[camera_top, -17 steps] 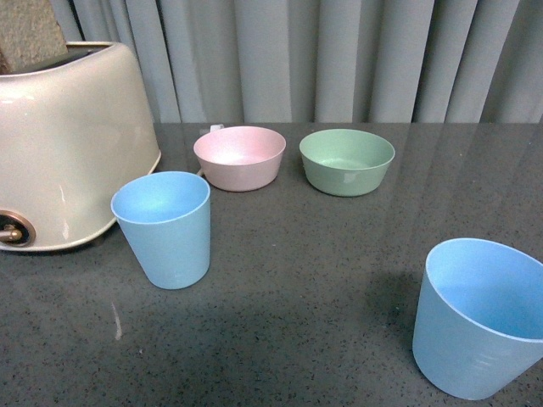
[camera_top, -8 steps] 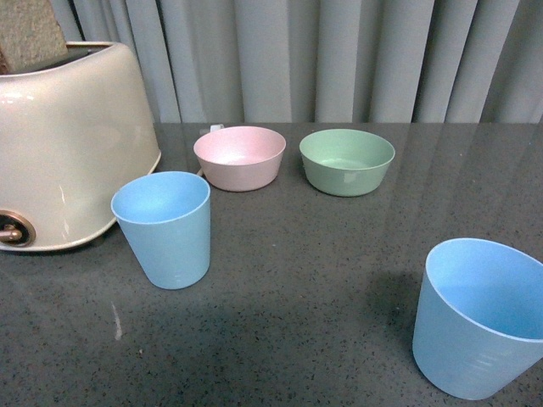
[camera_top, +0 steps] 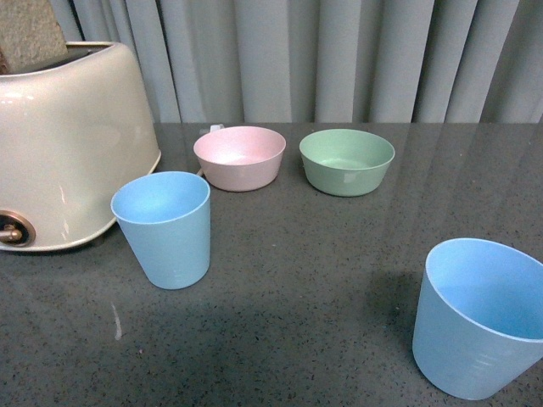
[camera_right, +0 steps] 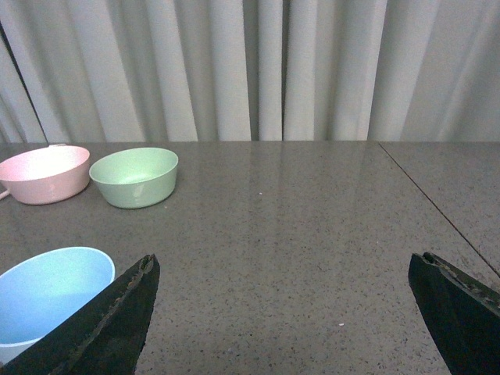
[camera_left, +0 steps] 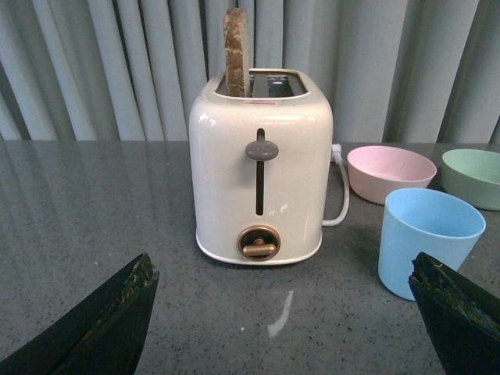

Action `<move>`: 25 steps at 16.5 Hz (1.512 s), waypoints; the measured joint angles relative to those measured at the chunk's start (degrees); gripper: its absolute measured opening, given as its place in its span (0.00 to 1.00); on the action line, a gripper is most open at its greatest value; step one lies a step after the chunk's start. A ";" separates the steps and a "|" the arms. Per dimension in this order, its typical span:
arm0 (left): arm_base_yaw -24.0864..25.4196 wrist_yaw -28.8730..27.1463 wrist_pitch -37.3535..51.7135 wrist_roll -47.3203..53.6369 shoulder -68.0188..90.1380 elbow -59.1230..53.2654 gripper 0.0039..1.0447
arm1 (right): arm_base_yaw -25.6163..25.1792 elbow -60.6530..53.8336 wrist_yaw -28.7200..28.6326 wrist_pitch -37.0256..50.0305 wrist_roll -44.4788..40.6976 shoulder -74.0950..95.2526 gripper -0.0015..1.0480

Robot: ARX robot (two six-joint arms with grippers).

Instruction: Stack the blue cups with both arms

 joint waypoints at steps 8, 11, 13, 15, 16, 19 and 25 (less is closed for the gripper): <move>-18.38 -12.61 -8.28 -5.55 12.74 13.90 0.94 | 0.00 0.00 0.02 0.00 -0.02 0.00 0.94; -8.37 -0.92 9.40 -2.29 31.43 21.16 0.94 | 0.00 0.00 0.02 0.00 -0.02 0.00 0.94; -6.60 5.73 17.75 1.22 46.86 28.72 0.94 | 0.00 0.00 0.00 0.00 0.00 0.00 0.94; -7.10 11.10 16.74 5.99 61.37 37.53 0.94 | 0.00 0.00 0.02 -0.02 -0.02 0.00 0.94; -8.17 14.36 14.21 8.28 65.90 40.83 0.94 | 0.00 0.00 0.02 0.00 0.00 0.00 0.94; -11.04 24.55 3.19 18.16 74.44 50.25 0.94 | 0.00 0.00 0.00 0.00 -0.02 0.00 0.94; -13.53 30.95 -15.78 32.41 78.86 53.92 0.94 | 0.00 0.00 0.02 -0.02 0.00 0.00 0.94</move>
